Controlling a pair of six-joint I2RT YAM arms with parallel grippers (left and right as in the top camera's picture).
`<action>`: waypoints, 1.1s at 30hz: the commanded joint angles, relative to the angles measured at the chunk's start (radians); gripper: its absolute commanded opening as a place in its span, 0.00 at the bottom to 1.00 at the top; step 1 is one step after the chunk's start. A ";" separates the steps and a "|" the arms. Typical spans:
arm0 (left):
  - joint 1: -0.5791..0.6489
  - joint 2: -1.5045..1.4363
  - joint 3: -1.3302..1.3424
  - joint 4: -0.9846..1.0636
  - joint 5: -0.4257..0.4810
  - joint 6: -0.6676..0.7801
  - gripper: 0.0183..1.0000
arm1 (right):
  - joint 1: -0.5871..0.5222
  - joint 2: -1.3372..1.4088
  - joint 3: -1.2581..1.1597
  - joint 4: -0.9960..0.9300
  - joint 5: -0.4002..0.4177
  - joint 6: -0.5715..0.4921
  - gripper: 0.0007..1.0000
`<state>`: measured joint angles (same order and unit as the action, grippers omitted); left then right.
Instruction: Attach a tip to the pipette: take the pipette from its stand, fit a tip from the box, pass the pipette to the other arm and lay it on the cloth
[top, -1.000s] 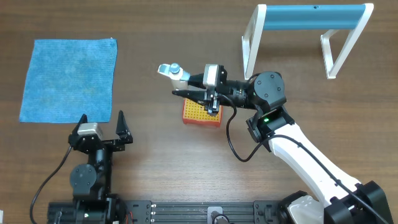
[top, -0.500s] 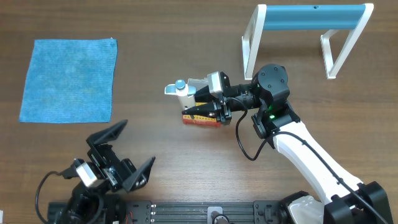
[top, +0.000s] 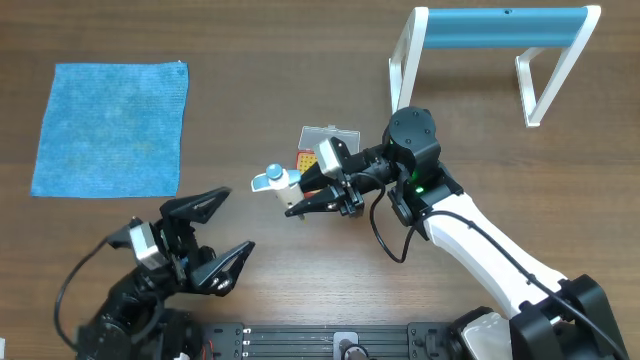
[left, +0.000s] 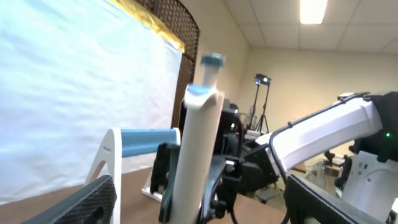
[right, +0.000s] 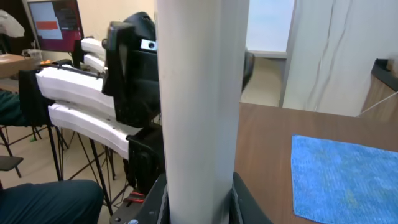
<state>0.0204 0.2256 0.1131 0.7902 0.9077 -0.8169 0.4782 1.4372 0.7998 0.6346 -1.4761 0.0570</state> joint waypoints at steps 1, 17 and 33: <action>-0.003 0.295 0.182 0.039 0.252 0.006 0.80 | 0.005 0.009 0.016 0.005 -0.017 -0.030 0.08; -0.185 0.822 0.317 0.468 0.316 0.128 0.78 | 0.005 0.009 0.016 0.005 -0.002 -0.036 0.08; -0.270 0.932 0.397 0.509 0.319 0.258 0.44 | 0.005 0.009 0.016 0.005 0.087 -0.036 0.08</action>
<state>-0.2459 1.1538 0.4816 1.2949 1.2205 -0.5865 0.4797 1.4410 0.8024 0.6346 -1.4090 0.0383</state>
